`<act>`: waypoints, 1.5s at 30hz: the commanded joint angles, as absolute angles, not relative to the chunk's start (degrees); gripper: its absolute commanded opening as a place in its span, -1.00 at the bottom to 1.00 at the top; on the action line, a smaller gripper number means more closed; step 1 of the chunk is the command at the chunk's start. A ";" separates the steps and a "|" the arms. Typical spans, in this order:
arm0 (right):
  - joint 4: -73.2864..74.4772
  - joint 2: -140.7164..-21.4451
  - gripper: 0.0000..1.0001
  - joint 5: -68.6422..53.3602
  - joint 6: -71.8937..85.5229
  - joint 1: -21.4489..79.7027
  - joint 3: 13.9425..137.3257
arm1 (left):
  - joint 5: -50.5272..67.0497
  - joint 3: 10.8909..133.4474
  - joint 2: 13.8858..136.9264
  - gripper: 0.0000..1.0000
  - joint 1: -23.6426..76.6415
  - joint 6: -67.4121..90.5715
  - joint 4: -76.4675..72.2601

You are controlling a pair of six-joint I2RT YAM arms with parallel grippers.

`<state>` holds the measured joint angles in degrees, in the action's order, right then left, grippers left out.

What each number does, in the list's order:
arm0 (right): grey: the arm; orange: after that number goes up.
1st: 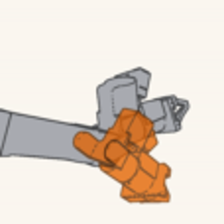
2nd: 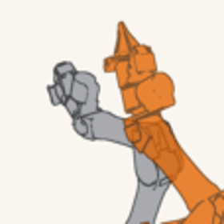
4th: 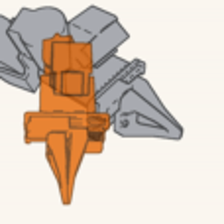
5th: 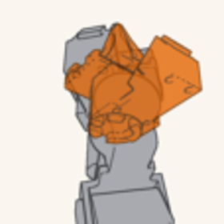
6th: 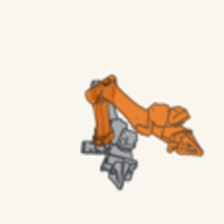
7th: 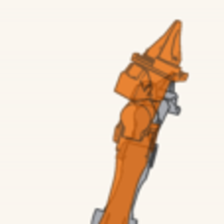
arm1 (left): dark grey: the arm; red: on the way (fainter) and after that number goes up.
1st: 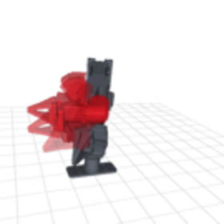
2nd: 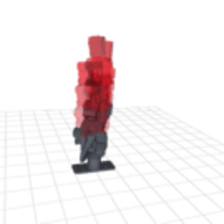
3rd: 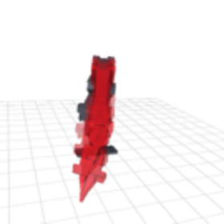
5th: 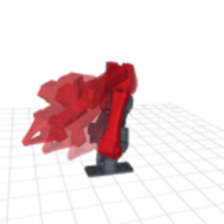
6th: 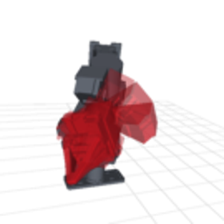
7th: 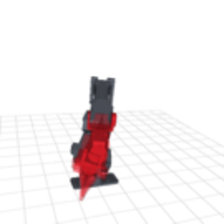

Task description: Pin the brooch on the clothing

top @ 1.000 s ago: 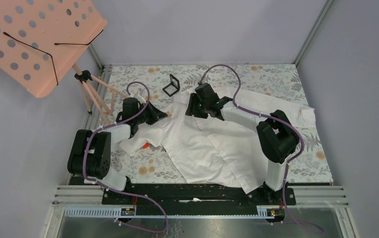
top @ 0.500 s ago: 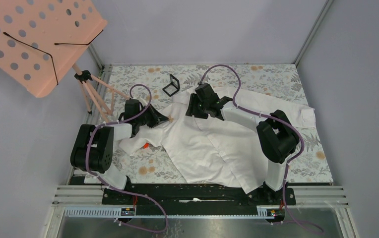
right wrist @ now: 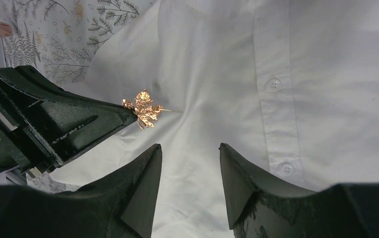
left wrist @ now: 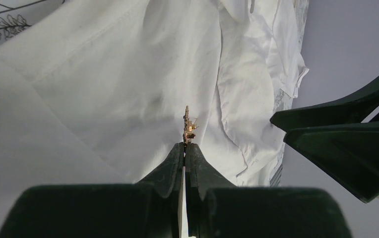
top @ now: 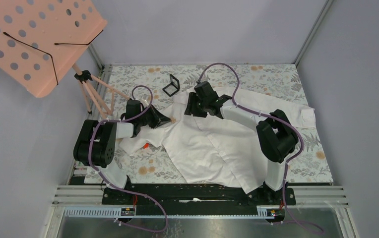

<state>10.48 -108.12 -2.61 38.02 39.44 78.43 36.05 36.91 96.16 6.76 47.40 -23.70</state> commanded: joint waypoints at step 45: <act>10.58 -122.20 -1.00 -10.05 40.06 40.49 92.37 | 41.93 38.67 100.75 -1.00 8.30 51.78 -33.97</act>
<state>11.64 -122.65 -8.38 39.64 39.79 89.80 40.16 36.93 100.20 7.77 51.55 -30.55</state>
